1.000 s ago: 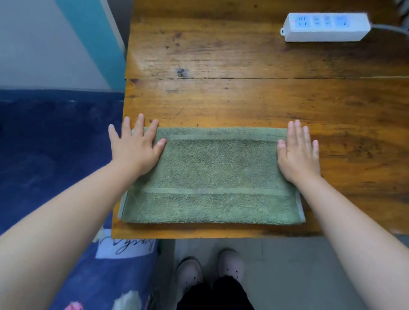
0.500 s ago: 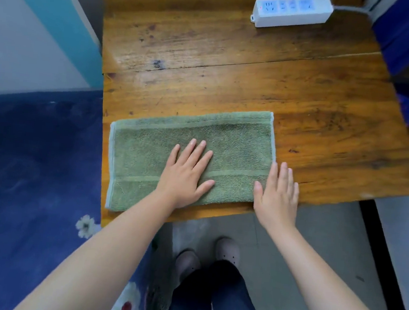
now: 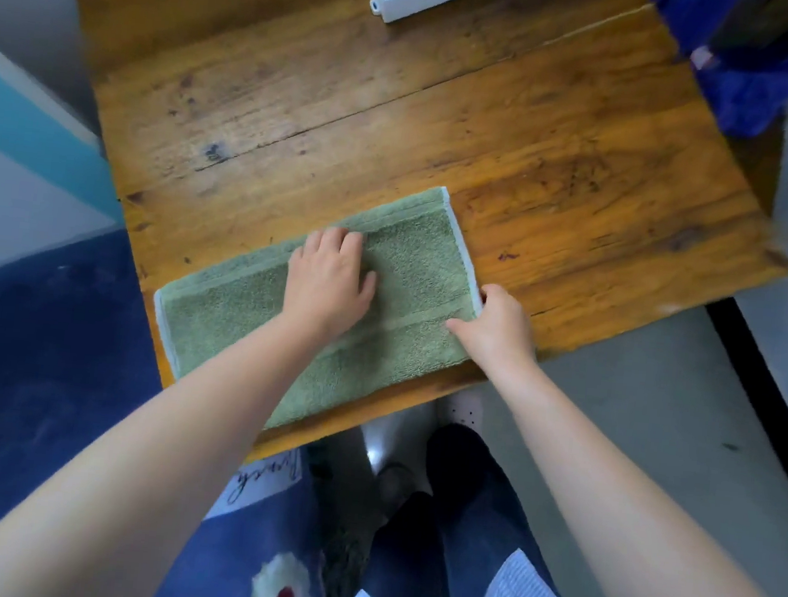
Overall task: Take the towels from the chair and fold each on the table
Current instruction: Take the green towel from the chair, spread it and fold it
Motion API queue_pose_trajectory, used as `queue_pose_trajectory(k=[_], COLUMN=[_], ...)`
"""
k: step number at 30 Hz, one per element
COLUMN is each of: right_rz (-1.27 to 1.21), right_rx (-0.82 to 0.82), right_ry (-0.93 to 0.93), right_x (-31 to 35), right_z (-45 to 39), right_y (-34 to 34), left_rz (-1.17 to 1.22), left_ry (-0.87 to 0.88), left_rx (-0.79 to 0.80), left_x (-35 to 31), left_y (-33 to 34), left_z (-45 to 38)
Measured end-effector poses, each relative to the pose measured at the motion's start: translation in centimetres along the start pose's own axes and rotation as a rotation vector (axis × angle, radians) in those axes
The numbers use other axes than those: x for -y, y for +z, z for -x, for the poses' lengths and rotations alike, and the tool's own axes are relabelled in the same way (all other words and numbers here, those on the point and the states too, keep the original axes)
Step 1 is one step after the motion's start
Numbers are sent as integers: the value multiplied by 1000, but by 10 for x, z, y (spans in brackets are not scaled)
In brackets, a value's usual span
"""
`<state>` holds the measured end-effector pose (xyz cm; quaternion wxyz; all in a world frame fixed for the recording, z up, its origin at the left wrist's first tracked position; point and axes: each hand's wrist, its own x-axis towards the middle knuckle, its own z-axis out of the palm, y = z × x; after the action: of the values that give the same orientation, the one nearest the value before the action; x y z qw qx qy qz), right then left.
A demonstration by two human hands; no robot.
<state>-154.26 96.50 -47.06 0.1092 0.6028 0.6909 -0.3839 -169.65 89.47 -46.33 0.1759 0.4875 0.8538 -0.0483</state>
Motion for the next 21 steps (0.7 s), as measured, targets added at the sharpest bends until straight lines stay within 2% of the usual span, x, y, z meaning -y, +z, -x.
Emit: queue_pose_trajectory(k=[3,8,11,18,21], right_rz=[-15,23,58,117,169], right_rx=[20,134,173,220,186], right_ry=[-66,-113,-167,-221,-301], right_x=[1,12,22,31,44], right_z=[-21,-70,-94,-135,-151], right_y=[-17,-62,-91,-135,-157], left_rz=[116,423,582,675,769], left_ry=[1,-97,-129,-125,-132], left_rx=[12,130,123,195,193], left_x=[-17,-49,-61,-69,-67], left_y=[-17,-40,-52,-77,-93], left_z=[-40,-103,-128,-168,-184])
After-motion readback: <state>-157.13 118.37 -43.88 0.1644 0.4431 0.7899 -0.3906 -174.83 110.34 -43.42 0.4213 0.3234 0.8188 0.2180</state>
